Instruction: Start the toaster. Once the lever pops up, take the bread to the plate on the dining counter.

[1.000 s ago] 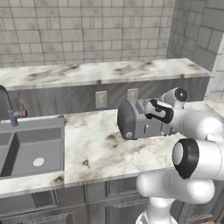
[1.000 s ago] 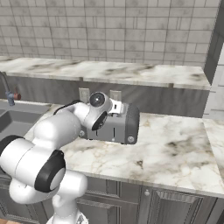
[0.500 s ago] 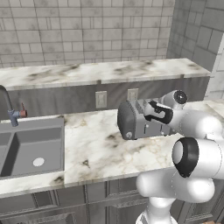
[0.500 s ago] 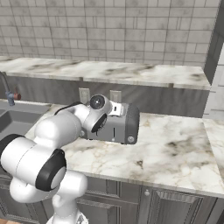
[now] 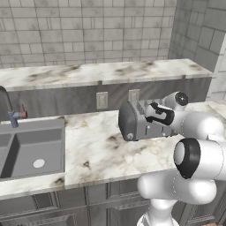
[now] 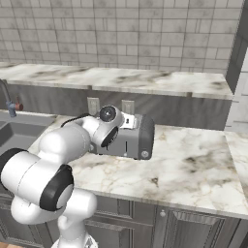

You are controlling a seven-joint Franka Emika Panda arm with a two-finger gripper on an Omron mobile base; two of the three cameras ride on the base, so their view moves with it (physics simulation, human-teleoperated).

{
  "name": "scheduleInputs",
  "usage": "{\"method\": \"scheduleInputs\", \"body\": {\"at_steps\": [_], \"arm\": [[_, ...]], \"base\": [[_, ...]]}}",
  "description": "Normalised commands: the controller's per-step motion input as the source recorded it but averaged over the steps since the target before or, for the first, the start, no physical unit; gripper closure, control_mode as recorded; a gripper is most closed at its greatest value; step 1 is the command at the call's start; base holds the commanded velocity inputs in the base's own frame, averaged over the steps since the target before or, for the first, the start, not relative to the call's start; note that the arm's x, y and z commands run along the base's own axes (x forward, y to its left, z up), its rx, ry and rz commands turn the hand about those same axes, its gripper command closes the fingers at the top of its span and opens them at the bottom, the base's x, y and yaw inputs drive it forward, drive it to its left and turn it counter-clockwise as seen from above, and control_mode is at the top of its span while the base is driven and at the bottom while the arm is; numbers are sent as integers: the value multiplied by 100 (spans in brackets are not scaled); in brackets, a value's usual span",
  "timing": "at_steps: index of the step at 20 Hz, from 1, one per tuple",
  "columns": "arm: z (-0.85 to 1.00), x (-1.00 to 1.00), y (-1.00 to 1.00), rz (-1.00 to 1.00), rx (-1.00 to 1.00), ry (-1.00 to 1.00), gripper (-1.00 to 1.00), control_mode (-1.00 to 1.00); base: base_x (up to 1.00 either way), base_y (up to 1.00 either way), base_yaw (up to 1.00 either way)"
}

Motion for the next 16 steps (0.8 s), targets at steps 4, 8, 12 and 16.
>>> {"method": "scheduleInputs", "body": {"at_steps": [4, 8, 12, 16], "arm": [[0, 0, 0, 0, 0, 0, -100, -100], [0, 0, 0, 0, 0, 0, -100, -100], [0, 0, 0, 0, 0, 0, -100, -100], [0, 0, 0, 0, 0, 0, -100, -100]], "base": [[0, 0, 0], [0, 0, 0], [0, 0, 0], [0, 0, 0]]}}
